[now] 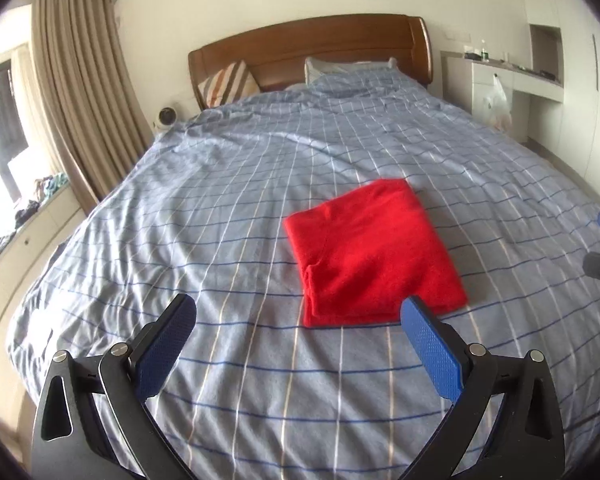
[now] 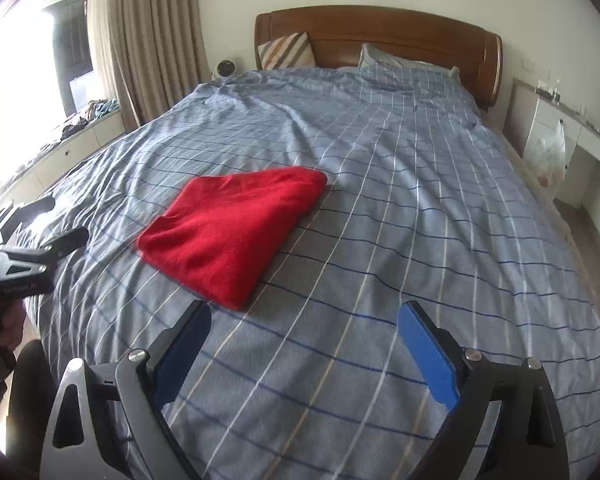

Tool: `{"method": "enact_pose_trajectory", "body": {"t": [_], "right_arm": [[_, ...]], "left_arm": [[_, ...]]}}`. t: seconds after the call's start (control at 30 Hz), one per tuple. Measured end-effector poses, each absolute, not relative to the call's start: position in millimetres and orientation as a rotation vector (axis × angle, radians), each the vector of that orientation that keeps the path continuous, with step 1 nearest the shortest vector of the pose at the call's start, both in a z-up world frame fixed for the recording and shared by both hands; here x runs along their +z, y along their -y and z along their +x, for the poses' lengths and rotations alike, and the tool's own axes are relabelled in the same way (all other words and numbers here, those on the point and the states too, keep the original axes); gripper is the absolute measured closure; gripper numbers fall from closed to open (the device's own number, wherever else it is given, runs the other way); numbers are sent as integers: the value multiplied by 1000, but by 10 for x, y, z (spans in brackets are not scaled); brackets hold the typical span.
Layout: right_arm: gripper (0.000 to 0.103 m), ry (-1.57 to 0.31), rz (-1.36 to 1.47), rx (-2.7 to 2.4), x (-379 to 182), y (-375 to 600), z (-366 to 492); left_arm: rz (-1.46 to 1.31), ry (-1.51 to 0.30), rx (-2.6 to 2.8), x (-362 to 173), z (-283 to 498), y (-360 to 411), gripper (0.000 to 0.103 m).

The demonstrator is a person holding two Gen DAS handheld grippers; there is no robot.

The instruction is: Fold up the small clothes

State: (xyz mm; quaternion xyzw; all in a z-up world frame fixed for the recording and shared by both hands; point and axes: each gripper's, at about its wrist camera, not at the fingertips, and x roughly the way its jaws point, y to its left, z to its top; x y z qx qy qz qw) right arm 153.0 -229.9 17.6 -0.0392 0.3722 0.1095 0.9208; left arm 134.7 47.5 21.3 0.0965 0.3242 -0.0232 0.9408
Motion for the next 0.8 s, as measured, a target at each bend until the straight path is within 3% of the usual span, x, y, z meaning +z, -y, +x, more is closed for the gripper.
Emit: {"method": "enact_pose_trajectory", "body": {"t": [0.2, 0.8], "right_arm": [[4, -751, -117, 199, 520, 2328, 855], [1, -790, -69, 215, 395, 1768, 205]], "left_arm": [[176, -658, 68, 400, 873, -333, 1], [100, -779, 13, 343, 298, -303, 0]]}}
